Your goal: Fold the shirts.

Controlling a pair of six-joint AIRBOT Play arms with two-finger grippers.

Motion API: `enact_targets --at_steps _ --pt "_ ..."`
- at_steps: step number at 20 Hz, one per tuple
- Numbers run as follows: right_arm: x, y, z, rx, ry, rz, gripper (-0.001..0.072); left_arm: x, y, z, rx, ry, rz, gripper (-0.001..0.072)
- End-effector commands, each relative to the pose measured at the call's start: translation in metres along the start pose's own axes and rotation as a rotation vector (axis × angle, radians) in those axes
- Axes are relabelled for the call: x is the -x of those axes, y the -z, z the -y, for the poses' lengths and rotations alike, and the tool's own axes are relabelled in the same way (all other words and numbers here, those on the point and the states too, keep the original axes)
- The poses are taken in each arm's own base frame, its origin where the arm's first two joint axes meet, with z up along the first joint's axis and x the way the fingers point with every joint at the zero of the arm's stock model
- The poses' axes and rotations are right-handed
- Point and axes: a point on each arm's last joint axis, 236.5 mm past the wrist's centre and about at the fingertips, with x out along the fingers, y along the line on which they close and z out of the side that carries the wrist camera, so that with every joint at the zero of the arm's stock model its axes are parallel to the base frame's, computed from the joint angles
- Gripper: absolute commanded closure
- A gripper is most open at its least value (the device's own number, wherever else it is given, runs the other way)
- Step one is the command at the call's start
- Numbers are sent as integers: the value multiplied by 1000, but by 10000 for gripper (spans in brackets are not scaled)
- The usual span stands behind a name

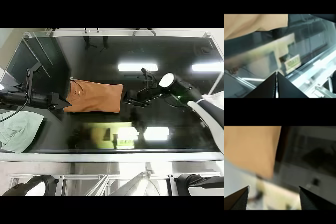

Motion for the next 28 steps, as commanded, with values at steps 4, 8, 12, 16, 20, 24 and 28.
enact_targets --at_steps 4,8,12,16,20,24,28 --pt "-56 -38 10 -147 -99 87 31 -4 4 -2 -13 10 -25 690" --pt "-74 -50 3 -203 -158 70 32 -4 3 -3 -20 9 -23 690" --pt "-95 -46 -29 -263 -286 24 32 -4 3 -2 -20 9 -23 690" --pt "-110 -36 -76 -281 -458 -22 115 -4 4 -1 -19 13 -25 690" --pt "-86 -49 -116 -186 -627 21 686 -3 10 1 -19 26 -49 690" --pt "-2 -98 -158 -99 -747 197 687 -3 11 2 -19 29 -55 689" --pt "157 -192 -110 -95 -601 599 687 -3 12 3 -19 31 -58 690"
